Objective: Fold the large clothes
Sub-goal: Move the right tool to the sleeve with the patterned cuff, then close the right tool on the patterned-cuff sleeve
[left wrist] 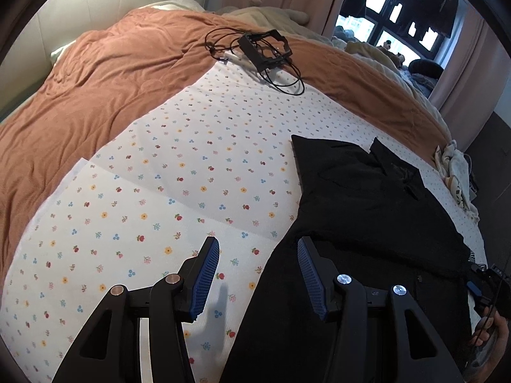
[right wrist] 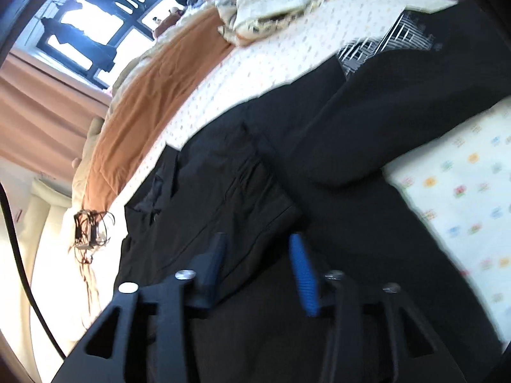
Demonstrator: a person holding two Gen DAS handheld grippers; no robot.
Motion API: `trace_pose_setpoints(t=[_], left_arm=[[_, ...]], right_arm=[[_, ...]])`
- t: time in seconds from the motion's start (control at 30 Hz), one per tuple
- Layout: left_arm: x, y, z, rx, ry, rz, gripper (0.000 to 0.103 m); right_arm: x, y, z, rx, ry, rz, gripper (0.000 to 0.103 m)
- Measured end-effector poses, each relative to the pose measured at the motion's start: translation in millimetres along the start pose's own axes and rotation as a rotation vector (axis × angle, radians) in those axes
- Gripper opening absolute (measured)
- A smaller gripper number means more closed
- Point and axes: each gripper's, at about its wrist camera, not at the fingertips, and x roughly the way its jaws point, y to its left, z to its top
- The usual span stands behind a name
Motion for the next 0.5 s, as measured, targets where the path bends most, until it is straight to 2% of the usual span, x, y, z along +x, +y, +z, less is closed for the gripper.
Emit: trace_pose_setpoints(t=[0.1,0.17,0.27,0.5], left_arm=[[-14,-4,-1,-0.024,-0.016,-0.009,0.064],[-22,-10,-4,-0.036,-0.032,-0.031,0.071],[-26,-23,-7,-0.031,-0.035,-0.05,0.072],[-20,-47,-18,-0.014,-0.01,-0.082,0.072]], right_arm=[[-25,-12,8,0.031,-0.025,0.034,0.047],[-40,-22,13,0.047,-0.045,0.035,0.052],[-60,-34,16,0.03,-0.101,-0.024,0.061],[-80,-83,30,0.087,-0.139,-0.06,0.061]])
